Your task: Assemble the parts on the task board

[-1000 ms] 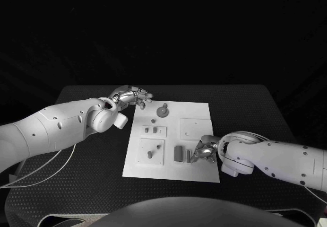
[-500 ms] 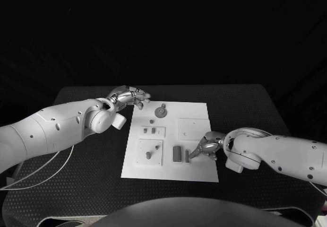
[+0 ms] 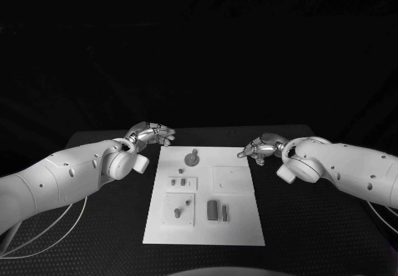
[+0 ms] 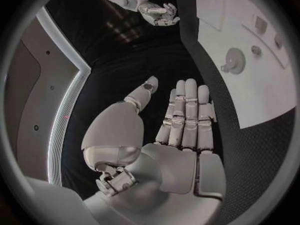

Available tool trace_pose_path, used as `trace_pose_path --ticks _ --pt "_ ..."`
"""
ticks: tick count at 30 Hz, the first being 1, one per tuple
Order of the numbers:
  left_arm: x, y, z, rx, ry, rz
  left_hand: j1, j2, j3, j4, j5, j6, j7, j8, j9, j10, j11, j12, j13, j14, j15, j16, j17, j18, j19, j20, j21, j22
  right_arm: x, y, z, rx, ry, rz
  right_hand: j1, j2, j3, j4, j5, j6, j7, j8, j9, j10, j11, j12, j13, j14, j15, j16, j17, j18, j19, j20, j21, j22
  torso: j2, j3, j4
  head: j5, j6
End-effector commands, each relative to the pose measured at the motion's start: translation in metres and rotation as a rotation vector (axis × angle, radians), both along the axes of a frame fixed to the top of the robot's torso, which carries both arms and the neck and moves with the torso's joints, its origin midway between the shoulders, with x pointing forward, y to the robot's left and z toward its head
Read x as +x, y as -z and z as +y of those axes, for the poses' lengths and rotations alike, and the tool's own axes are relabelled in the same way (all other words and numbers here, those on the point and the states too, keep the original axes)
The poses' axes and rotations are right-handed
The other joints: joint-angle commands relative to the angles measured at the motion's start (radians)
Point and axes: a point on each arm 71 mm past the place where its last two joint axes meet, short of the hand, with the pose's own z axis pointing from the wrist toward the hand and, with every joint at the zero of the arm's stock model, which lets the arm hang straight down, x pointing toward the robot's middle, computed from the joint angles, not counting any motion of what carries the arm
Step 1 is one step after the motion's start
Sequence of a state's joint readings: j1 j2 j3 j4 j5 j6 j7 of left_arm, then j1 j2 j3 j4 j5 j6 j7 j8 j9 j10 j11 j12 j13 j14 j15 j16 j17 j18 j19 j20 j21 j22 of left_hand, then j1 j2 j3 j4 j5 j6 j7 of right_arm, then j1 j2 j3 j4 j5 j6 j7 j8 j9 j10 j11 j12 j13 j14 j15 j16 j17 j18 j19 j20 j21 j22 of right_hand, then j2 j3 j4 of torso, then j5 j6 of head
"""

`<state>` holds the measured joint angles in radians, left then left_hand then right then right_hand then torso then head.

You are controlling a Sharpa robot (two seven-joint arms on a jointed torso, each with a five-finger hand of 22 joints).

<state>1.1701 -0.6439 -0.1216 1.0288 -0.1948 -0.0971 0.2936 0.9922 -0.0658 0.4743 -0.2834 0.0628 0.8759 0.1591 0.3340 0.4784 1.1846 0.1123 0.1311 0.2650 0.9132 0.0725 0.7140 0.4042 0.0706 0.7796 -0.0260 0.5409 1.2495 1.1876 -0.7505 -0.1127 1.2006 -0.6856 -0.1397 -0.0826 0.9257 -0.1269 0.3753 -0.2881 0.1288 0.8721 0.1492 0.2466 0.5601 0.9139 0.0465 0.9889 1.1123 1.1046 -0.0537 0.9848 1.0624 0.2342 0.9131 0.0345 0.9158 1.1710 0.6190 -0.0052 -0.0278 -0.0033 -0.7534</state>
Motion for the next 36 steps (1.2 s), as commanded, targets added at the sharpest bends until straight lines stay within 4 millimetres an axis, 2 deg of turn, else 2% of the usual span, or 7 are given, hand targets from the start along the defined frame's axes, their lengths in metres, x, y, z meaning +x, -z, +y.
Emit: trace_pose_path --ticks 1,9,21,22,26,27,36 --pt "0.009 -0.009 0.005 -0.061 -0.050 -0.034 0.013 -0.002 0.008 -0.001 -0.004 -0.018 0.000 -0.001 -0.002 -0.032 0.007 -0.027 -0.016 -0.022 0.028 -0.069 -0.021 -0.011 -0.034 0.023 -0.033 -0.011 0.018 -0.012 0.001 0.222 0.046 -0.105 0.065 0.013 0.037 0.007 -0.035 -0.004 0.016 0.001 0.001 -0.046 0.014 -0.064 -0.074 -0.051 0.019 -0.092 -0.062 0.005 -0.054 0.032 -0.087 -0.049 -0.022 -0.0027 -0.0014 0.000 0.026" --pt "0.019 -0.011 0.017 -0.104 -0.114 -0.045 0.009 -0.011 -0.007 0.000 -0.004 -0.081 -0.005 -0.030 -0.022 -0.139 0.020 -0.069 -0.086 -0.143 0.072 -0.227 -0.065 -0.027 -0.137 0.070 -0.136 -0.045 0.040 -0.014 0.008 0.342 0.073 -0.146 0.095 0.012 0.180 -0.009 -0.049 -0.068 0.007 -0.011 -0.016 -0.089 0.088 -0.543 -0.610 -0.250 0.169 -0.545 -0.365 -0.052 -0.302 0.140 -0.430 -0.243 -0.039 -0.0019 -0.0041 0.011 0.064" --pt "0.024 -0.007 0.014 -0.143 -0.125 -0.049 -0.020 -0.021 -0.035 0.007 -0.007 -0.123 -0.028 -0.049 -0.030 -0.222 0.008 -0.064 -0.141 -0.207 0.079 -0.294 -0.088 -0.065 -0.206 0.080 -0.204 -0.058 0.040 0.005 0.014 0.405 0.113 -0.152 0.053 0.040 0.107 0.000 -0.021 -0.100 -0.012 0.000 -0.053 0.000 0.083 -0.784 -0.913 -0.294 0.178 -0.705 -0.544 -0.039 -0.344 0.193 -0.615 -0.379 -0.051 0.0086 -0.0132 0.035 0.089" --pt "0.025 -0.007 0.015 -0.098 -0.132 -0.038 -0.992 0.066 -0.474 0.283 -0.063 -0.876 -0.159 -0.334 -0.478 -1.185 -0.112 -0.131 -0.265 -0.913 -0.073 -0.714 -0.404 -0.071 -0.780 0.026 -0.541 -0.417 0.041 0.005 0.012 0.356 0.121 -0.135 -0.926 0.127 -0.375 0.288 -0.129 -0.872 -0.149 -0.247 -0.560 -0.914 -0.047 -0.989 -1.112 -1.105 0.054 -0.985 -1.062 -0.234 -0.913 -0.034 -0.916 -1.171 -0.048 0.0024 -0.0113 0.030 0.085" --pt "0.022 -0.006 0.013 -0.102 -0.139 -0.042 -0.992 0.066 -0.474 0.283 -0.063 -0.876 -0.159 -0.334 -0.478 -1.185 -0.112 -0.131 -0.265 -0.913 -0.073 -0.714 -0.404 -0.071 -0.780 0.026 -0.541 -0.527 0.038 0.004 0.015 0.375 0.129 -0.147 -0.926 0.127 -0.375 0.288 -0.129 -0.872 -0.149 -0.247 -0.560 -0.914 -0.047 -0.989 -1.112 -1.105 0.054 -0.985 -1.062 -0.234 -0.913 -0.034 -0.916 -1.171 -0.053 0.0029 -0.0044 0.025 0.097" --pt "0.021 -0.006 0.011 -0.104 -0.143 -0.043 -0.992 0.066 -0.474 0.283 -0.063 -0.876 -0.159 -0.334 -0.478 -1.185 -0.112 -0.131 -0.265 -0.913 -0.073 -0.714 -0.404 -0.071 -0.780 0.026 -0.541 -1.250 0.037 0.004 0.016 0.383 0.133 -0.153 -0.926 0.127 -0.375 0.288 -0.129 -0.872 -0.149 -0.247 -0.560 -0.914 -0.047 -0.989 -1.112 -1.105 0.054 -0.985 -1.062 -0.234 -0.913 -0.034 -0.916 -1.171 -0.055 0.0031 -0.0012 0.023 0.103" --pt "-0.007 -0.005 -0.012 -0.134 -0.208 -0.075 -0.992 0.066 -0.474 0.283 -0.063 -0.876 -0.159 -0.334 -0.478 -1.185 -0.112 -0.131 -0.265 -0.913 -0.073 -0.714 -0.404 -0.071 -0.780 0.026 -0.541 -1.250 0.011 -0.006 0.036 0.518 0.213 -0.237 -0.926 0.127 -0.375 0.288 -0.129 -0.872 -0.149 -0.247 -0.560 -0.914 -0.047 -0.989 -1.112 -1.105 0.054 -0.985 -1.062 -0.234 -0.913 -0.034 -0.916 -1.171 -0.075 0.0052 0.0275 0.003 0.153"
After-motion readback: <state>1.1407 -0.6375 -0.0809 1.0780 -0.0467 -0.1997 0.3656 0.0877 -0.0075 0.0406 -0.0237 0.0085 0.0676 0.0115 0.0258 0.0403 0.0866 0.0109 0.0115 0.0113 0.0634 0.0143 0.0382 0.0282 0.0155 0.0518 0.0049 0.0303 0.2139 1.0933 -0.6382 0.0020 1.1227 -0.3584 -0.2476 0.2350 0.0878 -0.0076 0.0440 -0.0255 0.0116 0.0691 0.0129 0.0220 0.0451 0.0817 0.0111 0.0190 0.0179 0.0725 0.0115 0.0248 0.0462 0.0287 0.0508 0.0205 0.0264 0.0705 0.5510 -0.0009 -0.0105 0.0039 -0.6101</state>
